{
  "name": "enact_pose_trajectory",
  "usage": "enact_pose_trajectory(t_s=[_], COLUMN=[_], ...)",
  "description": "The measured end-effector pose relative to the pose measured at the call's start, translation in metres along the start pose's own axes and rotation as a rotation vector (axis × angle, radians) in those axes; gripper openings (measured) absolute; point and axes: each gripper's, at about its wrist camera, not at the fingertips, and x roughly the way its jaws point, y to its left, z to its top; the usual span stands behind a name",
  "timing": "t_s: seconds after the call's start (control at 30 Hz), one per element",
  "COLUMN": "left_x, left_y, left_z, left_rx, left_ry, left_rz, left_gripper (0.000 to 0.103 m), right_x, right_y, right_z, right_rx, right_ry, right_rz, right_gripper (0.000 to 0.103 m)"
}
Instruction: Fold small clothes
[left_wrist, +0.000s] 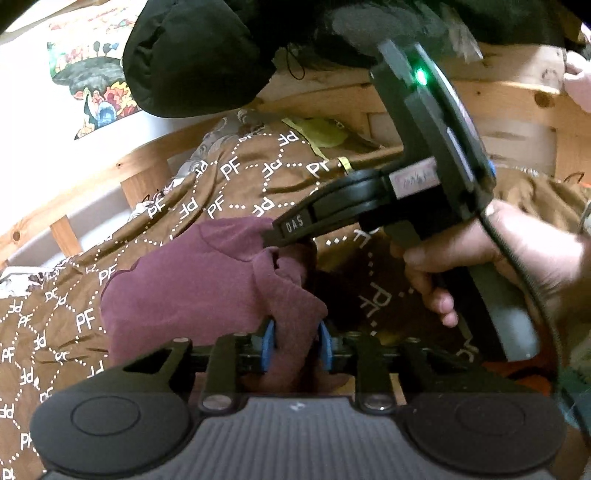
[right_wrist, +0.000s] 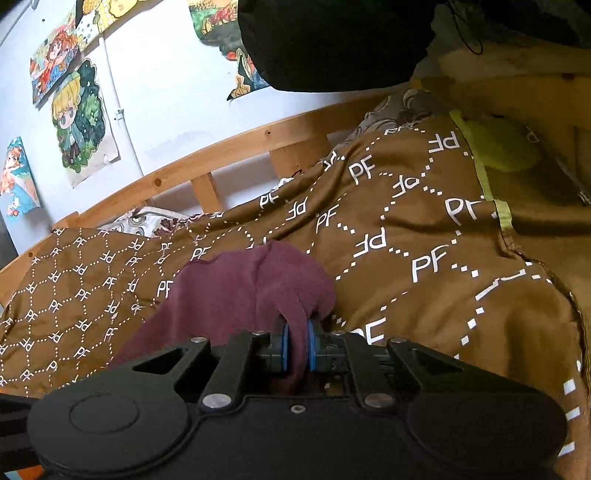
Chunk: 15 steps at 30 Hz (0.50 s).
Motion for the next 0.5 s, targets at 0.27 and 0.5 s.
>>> enact_pose_trajectory(t_s=[0.27,0.5], left_x=[-0.03,-0.063], left_y=[0.013,0.048], left_z=[0.001,-0.002], left_rx=[-0.121,-0.326], left_ry=[-0.034,-0.075], left_rz=[-0.033,0.053], left_gripper=[0.072,0.103], right_x=[0.0,-0.006], right_y=[-0.001,-0.01], right_z=[0.0,0.004], right_rx=[0.01,0.106], right_ry=[0.011,0.01], right_rz=[-0.006,-0.012], right_gripper=[0.018,0.046])
